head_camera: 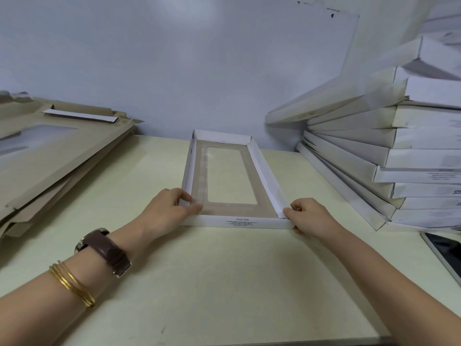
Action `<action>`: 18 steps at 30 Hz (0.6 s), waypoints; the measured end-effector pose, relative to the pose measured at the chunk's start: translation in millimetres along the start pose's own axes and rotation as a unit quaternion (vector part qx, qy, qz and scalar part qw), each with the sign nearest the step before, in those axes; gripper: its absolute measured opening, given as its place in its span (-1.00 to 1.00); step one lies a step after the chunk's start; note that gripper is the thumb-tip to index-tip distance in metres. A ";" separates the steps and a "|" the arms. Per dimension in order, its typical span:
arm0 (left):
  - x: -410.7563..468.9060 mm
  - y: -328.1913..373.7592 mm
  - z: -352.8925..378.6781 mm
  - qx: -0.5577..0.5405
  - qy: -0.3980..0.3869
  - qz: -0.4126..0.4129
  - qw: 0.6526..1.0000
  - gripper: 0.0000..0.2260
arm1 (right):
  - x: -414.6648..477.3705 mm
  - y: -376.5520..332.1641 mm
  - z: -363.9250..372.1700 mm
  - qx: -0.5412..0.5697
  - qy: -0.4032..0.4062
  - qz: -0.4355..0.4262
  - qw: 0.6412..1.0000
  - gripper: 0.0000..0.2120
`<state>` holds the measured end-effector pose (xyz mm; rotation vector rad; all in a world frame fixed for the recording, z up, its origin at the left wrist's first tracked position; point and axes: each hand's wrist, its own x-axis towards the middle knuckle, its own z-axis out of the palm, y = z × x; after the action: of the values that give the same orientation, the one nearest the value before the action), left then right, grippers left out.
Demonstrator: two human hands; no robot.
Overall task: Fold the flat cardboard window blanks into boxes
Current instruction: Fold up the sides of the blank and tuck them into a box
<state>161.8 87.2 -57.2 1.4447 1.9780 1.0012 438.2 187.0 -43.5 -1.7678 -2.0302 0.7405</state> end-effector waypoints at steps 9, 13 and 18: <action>-8.5 -2.2 5.9 -0.141 0.037 0.010 0.989 -0.86 | -3.3 -13.4 -17.5 0.404 -0.030 0.083 0.910 -0.88; -12.0 -3.6 4.3 -0.310 0.075 0.013 0.948 -0.92 | -11.1 -23.8 -29.4 0.467 0.004 0.034 0.883 -0.73; -9.1 -4.3 -0.9 -0.415 0.126 -0.005 0.901 -0.93 | -29.7 -49.6 -65.2 0.536 0.054 -0.004 0.842 -0.79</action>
<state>161.4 77.6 -60.4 0.8424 1.3836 1.8038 440.7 163.8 40.5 -1.0610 -1.0940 1.3658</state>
